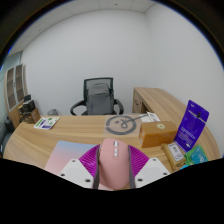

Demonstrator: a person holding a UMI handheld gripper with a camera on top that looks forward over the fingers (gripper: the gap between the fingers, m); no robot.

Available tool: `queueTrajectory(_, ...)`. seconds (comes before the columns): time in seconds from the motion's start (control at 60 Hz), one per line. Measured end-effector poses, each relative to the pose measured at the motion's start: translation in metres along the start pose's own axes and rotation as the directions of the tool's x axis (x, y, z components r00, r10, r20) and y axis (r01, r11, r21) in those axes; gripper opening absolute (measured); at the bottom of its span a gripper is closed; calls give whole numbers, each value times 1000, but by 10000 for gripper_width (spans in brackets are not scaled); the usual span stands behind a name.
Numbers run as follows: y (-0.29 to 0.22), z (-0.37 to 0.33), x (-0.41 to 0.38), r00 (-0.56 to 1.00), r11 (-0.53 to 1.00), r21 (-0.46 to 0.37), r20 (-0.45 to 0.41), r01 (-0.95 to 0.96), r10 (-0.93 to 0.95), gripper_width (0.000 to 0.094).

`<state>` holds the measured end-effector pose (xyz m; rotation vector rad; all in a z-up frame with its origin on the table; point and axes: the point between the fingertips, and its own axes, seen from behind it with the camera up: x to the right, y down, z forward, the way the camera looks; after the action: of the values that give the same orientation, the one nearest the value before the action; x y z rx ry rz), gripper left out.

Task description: Arrange mouse

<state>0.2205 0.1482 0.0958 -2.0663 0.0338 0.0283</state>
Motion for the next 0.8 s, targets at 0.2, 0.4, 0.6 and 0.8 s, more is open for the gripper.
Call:
queueTrajectory(0.2, -7, 32, -104, 994, 997, -9, 85, 74, -73, 400)
queueTrajectory(0.4, 54, 64, -137, 990, 982, -139, 79, 125, -115, 401)
queueTrajectory(0.6, 77, 65, -133, 981, 968, -163, 29, 193, -191, 447)
queueTrajectory(0.8, 82, 56, -135, 985, 959, -227, 51, 170, -162, 855)
